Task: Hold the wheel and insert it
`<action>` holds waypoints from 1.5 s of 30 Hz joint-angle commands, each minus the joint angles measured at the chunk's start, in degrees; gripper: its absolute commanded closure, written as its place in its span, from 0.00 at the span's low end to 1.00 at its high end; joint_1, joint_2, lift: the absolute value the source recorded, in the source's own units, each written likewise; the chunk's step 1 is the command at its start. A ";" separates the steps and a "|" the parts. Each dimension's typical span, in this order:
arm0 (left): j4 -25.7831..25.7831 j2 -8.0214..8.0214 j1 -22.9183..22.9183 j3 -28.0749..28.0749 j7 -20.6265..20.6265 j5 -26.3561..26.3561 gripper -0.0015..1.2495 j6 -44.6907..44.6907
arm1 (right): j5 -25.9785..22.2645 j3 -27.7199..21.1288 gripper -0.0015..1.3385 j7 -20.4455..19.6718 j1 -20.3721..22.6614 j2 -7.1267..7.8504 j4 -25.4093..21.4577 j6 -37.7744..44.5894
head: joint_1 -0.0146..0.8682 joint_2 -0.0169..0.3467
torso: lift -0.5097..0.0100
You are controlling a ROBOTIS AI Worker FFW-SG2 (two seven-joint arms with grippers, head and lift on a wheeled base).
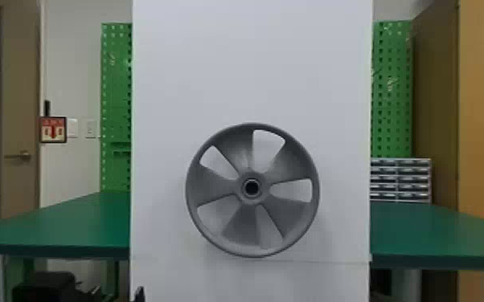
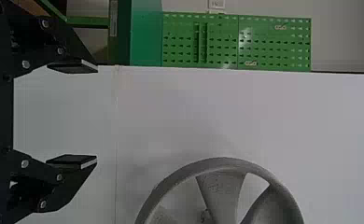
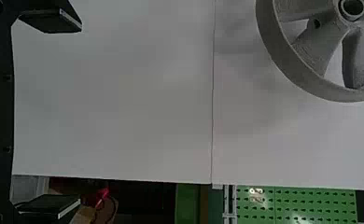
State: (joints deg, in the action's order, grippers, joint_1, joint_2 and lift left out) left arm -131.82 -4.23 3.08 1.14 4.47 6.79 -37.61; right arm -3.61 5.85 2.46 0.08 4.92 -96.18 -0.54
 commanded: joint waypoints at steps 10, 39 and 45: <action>-0.02 0.01 -0.18 0.18 0.01 0.07 0.44 0.35 | 0.44 0.13 0.04 0.00 0.10 0.26 0.03 -0.16 | 0.02 0.32 | 0.06; -0.02 0.01 -0.26 0.18 0.01 0.33 0.44 0.35 | 1.50 -0.75 0.06 0.00 0.71 -0.44 0.03 -0.34 | 0.02 0.32 | 0.06; -0.02 0.01 -0.26 0.27 0.01 0.51 0.44 0.35 | 1.50 -0.84 0.06 0.00 0.80 -0.70 0.03 -0.34 | 0.02 0.32 | 0.06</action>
State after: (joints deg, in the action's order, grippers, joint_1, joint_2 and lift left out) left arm -131.83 -4.22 2.81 1.36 4.48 7.22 -37.26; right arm -2.11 5.08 2.46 0.79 4.42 -96.15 -0.88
